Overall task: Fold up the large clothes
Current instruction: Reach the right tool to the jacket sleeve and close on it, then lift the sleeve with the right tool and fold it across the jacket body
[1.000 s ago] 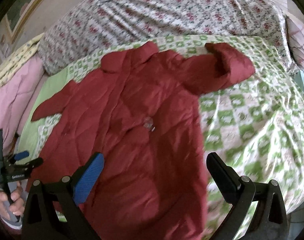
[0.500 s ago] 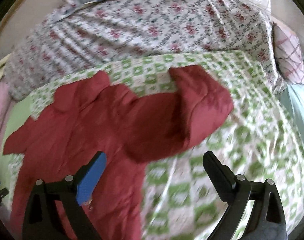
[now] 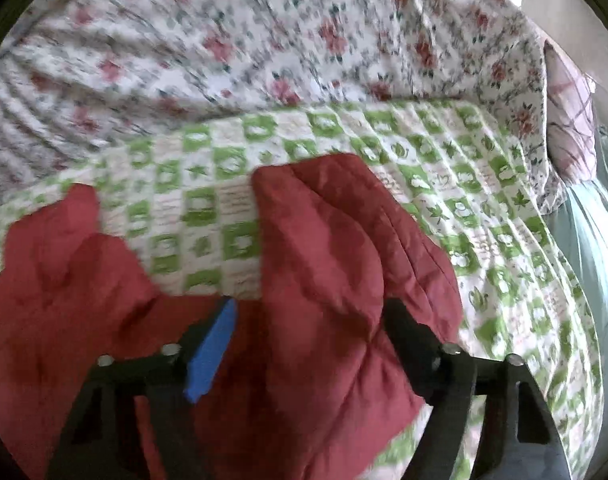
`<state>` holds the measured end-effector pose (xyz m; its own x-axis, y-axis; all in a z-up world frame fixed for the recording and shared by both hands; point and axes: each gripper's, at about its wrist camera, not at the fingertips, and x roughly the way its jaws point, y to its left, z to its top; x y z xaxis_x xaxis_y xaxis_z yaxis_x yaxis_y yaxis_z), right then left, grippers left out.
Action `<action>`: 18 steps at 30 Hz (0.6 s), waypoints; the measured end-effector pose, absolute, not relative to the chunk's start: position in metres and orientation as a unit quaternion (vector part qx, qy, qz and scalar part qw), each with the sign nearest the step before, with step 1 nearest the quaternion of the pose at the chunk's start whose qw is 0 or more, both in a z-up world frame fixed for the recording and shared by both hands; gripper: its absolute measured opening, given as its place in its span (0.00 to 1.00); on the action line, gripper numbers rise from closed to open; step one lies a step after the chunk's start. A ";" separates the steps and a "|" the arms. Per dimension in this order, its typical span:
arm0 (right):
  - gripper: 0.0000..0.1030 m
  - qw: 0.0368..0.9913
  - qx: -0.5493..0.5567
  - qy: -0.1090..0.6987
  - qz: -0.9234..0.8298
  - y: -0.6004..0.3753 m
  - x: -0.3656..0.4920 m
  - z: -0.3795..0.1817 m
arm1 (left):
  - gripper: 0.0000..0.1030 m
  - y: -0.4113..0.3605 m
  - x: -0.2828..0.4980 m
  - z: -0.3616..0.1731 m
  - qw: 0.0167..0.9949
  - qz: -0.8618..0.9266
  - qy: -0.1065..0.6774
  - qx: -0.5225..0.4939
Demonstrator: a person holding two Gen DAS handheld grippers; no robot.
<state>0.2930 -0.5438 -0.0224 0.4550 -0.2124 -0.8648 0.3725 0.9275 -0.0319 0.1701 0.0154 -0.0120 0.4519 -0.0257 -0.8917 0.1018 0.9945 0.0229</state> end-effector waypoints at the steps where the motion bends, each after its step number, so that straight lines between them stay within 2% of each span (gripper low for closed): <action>1: 0.59 0.845 0.081 0.498 -0.174 -0.547 0.298 -0.028 | 1.00 0.015 0.172 -0.014 0.850 -0.037 0.524 0.036; 3: 0.50 0.841 0.092 0.505 -0.169 -0.550 0.302 -0.034 | 1.00 0.015 0.175 -0.016 0.850 -0.039 0.525 0.034; 4: 0.32 0.842 0.093 0.504 -0.167 -0.549 0.302 -0.033 | 1.00 0.014 0.176 -0.017 0.849 -0.040 0.526 0.033; 5: 0.19 0.846 0.089 0.498 -0.169 -0.546 0.300 -0.029 | 1.00 0.014 0.177 -0.018 0.849 -0.042 0.526 0.031; 10: 0.13 0.869 0.091 0.467 -0.138 -0.522 0.280 -0.005 | 1.00 0.014 0.177 -0.017 0.849 -0.051 0.525 0.024; 18: 0.13 0.898 0.106 0.425 -0.032 -0.449 0.250 0.034 | 1.00 0.023 0.174 -0.011 0.854 -0.055 0.517 0.005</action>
<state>0.2501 -0.4490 0.0344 0.6359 0.0320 -0.7711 0.1484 0.9754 0.1629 0.1737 0.0226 -0.0113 0.4598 -0.0886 -0.8836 0.0990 0.9939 -0.0482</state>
